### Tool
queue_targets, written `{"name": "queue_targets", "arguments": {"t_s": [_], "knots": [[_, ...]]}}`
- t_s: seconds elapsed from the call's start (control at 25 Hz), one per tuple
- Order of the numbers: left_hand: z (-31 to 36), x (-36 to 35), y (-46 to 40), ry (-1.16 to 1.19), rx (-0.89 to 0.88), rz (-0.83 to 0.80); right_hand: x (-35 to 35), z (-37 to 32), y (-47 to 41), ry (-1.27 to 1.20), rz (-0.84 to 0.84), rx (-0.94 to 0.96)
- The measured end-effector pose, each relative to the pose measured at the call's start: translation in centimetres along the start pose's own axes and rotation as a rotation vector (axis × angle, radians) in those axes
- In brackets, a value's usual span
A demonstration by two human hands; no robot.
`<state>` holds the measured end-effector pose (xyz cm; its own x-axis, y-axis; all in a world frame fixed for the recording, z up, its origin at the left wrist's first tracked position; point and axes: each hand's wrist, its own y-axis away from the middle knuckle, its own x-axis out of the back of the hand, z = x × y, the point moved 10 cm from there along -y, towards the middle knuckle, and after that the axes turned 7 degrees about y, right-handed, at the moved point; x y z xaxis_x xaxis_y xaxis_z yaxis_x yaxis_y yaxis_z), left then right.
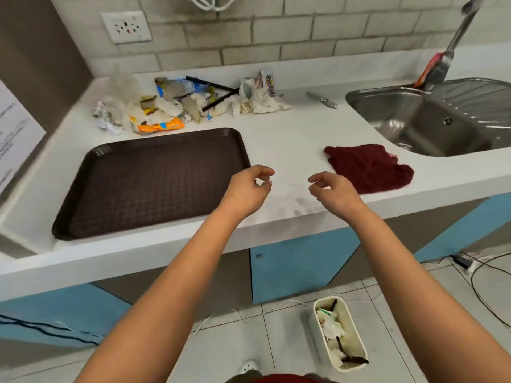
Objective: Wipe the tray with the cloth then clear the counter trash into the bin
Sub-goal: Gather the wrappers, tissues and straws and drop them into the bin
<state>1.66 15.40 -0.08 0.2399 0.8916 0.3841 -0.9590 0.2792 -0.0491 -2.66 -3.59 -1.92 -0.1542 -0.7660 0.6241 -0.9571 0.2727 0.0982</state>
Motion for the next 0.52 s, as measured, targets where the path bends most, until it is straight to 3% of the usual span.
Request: {"name": "queue_targets", "arguments": {"t_s": [0.52], "knots": [[-1.8, 4.1, -7.6, -0.021, -0.011, 0.000, -1.1, -1.1, -8.6, 0.054, 0.052, -0.021]]}}
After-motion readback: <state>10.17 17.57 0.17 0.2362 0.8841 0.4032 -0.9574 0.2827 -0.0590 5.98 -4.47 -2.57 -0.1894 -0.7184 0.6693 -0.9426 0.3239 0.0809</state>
